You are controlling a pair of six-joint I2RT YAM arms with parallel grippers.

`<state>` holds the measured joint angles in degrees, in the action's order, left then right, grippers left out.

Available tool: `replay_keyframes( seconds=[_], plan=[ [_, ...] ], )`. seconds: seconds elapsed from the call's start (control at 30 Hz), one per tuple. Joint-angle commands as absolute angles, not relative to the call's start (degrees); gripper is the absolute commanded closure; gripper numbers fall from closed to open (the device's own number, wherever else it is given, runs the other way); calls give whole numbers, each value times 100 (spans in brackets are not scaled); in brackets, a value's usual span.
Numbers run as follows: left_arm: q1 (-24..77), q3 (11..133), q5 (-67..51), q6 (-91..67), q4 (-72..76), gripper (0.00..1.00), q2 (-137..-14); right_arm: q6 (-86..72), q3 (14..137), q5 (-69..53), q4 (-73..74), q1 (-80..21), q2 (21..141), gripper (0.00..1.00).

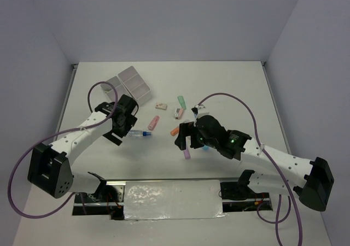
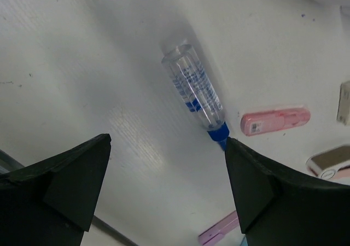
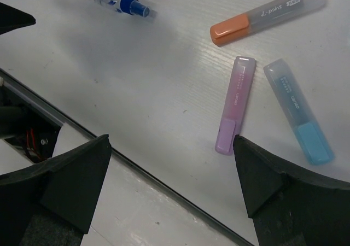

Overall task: Sort the stationery into containers
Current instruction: Pick up the stationery from the center of the board.

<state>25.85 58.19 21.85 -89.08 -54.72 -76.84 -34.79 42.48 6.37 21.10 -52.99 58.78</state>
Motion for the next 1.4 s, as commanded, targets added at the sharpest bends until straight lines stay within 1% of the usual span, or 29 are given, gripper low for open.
replay_keyframes(
  seconds=[0.0, 0.17, 0.33, 0.53, 0.77, 0.8, 0.87, 0.9, 0.93, 0.97, 1.03, 1.07, 1.13, 1.17, 1.2, 1.27, 1.37],
  plan=[
    [2593, 6037, 2321, -9879, -5599, 3, -7997, -3454, 4210, 633, 1898, -5274, 5757, 1],
    [2584, 6678, 2198, -9975, -5747, 4, -9120, -3393, 4105, 633, 1942, -5282, 5590, 1],
    [2584, 7172, 2294, -10081, -5941, 6, -9851, -3340, 3938, 598, 1960, -5273, 5362, 1],
    [2610, 6532, 2197, -10222, -5520, 10, -9817, -3234, 3858, 615, 1995, -5273, 5186, 1],
    [2610, 6232, 2171, -10186, -5256, 18, -10090, -3269, 3841, 413, 1890, -5265, 5229, 1],
    [2610, 6136, 2180, -10178, -5204, 37, -10090, -3270, 3832, 413, 1898, -5282, 5195, 1],
    [2610, 5908, 2180, -10213, -5160, 57, -9942, -3270, 3823, 430, 1898, -5273, 5159, 1],
    [2610, 5811, 2180, -10230, -5124, 74, -9845, -3270, 3832, 439, 1890, -5265, 5133, 1],
    [2610, 5705, 2145, -10222, -5089, 80, -9731, -3278, 3823, 439, 1881, -5273, 5124, 1],
    [2645, 5495, 2136, -10213, -5002, 90, -9434, -3287, 3815, 396, 1785, -5282, 5115, 1],
    [2724, 5292, 2162, -10274, -4992, 100, -9090, -3278, 3762, 247, 1583, -5291, 5124, 1],
    [2855, 5126, 2171, -10292, -4992, 100, -8688, -3287, 3675, 133, 1251, -5282, 5150, 1],
    [3223, 5010, 2215, -10432, -5027, 100, -8281, -3296, 3551, -376, 793, -5317, 5212, 1],
    [3373, 4958, 2311, -10511, -5071, 100, -7896, -3322, 3438, -561, 234, -5361, 5282, 1],
    [3540, 4948, 2364, -10668, -5106, 100, -7727, -3348, 3393, -867, -15, -5483, 5334, 1],
    [3971, 4974, 2548, -10757, -5080, 100, -7263, -3349, 3471, -1106, -647, -5668, 5632, 2],
    [4341, 5080, 2645, -10933, -5124, 100, -6831, -3226, 3998, -968, -703, -6204, 6097, 4]
  ],
)
